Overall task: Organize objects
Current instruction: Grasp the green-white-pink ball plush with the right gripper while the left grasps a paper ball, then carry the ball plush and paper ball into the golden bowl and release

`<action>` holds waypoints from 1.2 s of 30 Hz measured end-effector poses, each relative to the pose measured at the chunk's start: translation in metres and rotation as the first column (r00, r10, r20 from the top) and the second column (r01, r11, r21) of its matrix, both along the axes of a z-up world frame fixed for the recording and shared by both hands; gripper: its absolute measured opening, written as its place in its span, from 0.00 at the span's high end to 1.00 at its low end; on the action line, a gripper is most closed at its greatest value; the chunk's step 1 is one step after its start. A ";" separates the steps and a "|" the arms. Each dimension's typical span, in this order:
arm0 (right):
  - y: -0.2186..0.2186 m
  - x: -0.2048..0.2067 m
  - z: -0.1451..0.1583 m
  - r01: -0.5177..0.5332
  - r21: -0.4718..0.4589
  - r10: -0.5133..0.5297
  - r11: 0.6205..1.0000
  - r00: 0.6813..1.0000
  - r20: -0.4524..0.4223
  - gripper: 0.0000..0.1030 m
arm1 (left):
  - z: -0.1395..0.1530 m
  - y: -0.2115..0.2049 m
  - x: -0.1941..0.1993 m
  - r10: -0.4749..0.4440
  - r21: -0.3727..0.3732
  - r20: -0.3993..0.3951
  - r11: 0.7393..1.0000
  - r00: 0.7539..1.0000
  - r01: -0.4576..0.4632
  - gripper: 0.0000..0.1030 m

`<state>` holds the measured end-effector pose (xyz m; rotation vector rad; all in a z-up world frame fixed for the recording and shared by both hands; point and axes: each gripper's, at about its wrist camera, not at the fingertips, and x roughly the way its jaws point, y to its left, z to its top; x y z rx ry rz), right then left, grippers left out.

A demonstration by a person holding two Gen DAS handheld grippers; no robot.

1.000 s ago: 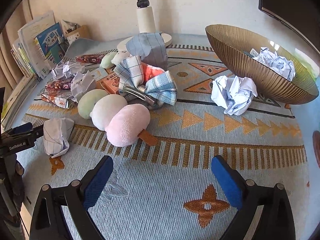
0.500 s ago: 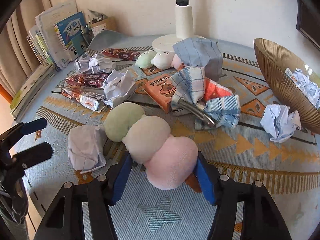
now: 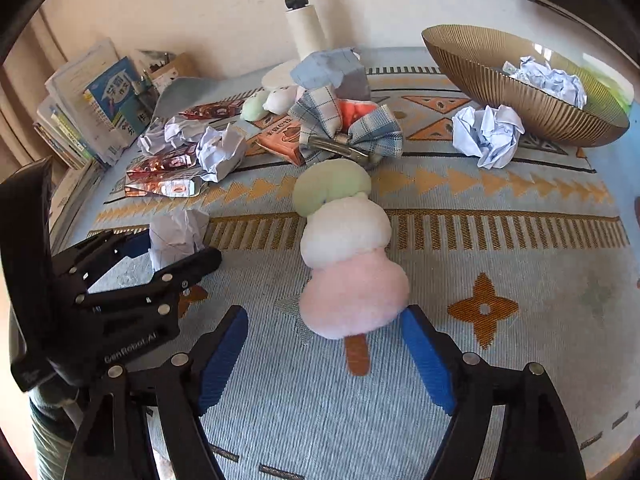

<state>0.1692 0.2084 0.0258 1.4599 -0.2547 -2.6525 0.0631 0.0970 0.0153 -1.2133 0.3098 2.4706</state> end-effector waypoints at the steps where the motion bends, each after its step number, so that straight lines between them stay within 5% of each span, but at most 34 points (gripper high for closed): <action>1: 0.001 0.004 0.001 0.004 0.037 -0.003 0.999 1.000 -0.013 0.24 | 0.000 -0.004 0.000 0.012 0.012 0.001 1.000 1.000 -0.012 0.48; 3: 0.009 0.005 0.003 0.019 0.090 -0.017 0.996 1.000 -0.026 0.21 | 0.002 -0.007 -0.001 0.041 0.030 -0.013 0.999 0.999 -0.040 0.48; 7: 0.026 -0.010 0.001 0.002 0.021 -0.001 1.000 1.000 -0.010 0.20 | 0.004 -0.012 0.001 0.048 0.060 -0.018 0.997 0.999 -0.047 0.48; 9: 0.025 -0.021 -0.007 -0.026 -0.046 0.027 0.999 1.000 0.007 0.13 | 0.003 -0.014 -0.001 0.045 0.081 -0.004 0.996 0.999 -0.045 0.48; 10: 0.024 -0.023 -0.008 -0.026 -0.054 0.026 0.998 1.000 -0.012 0.02 | 0.003 -0.015 -0.002 0.047 0.089 0.000 0.995 0.999 -0.046 0.48; 13: 0.011 -0.031 -0.009 0.012 0.020 -0.012 1.000 1.000 -0.021 0.00 | 0.003 -0.017 -0.002 0.046 0.108 0.003 0.993 0.999 -0.046 0.48; 15: 0.000 -0.031 -0.011 0.037 0.121 -0.033 0.992 0.999 -0.034 0.08 | 0.004 -0.016 -0.001 0.038 0.117 -0.001 0.992 0.999 -0.037 0.48; 17: -0.005 -0.027 -0.010 0.050 0.191 -0.039 0.980 0.997 -0.061 0.39 | 0.004 -0.015 -0.001 0.032 0.121 -0.001 0.992 0.999 -0.031 0.48; 19: -0.006 -0.021 -0.008 0.022 0.179 -0.007 0.984 0.997 -0.081 0.53 | 0.004 -0.015 -0.001 0.032 0.121 0.002 0.992 0.999 -0.032 0.48; 27: 0.045 0.015 0.014 -0.001 -0.049 -0.005 0.999 0.993 -0.115 0.54 | 0.016 -0.007 0.001 -0.001 0.098 -0.015 0.995 1.000 0.002 0.48; 30: 0.092 0.020 0.047 0.093 -0.108 -0.112 0.990 0.977 -0.183 0.54 | 0.048 0.014 -0.005 -0.049 0.119 -0.055 0.991 0.997 0.055 0.48; 36: 0.190 -0.006 0.100 0.336 -0.095 -0.349 0.937 0.891 -0.290 0.54 | 0.115 0.095 -0.052 -0.149 0.221 -0.100 0.961 0.984 0.168 0.46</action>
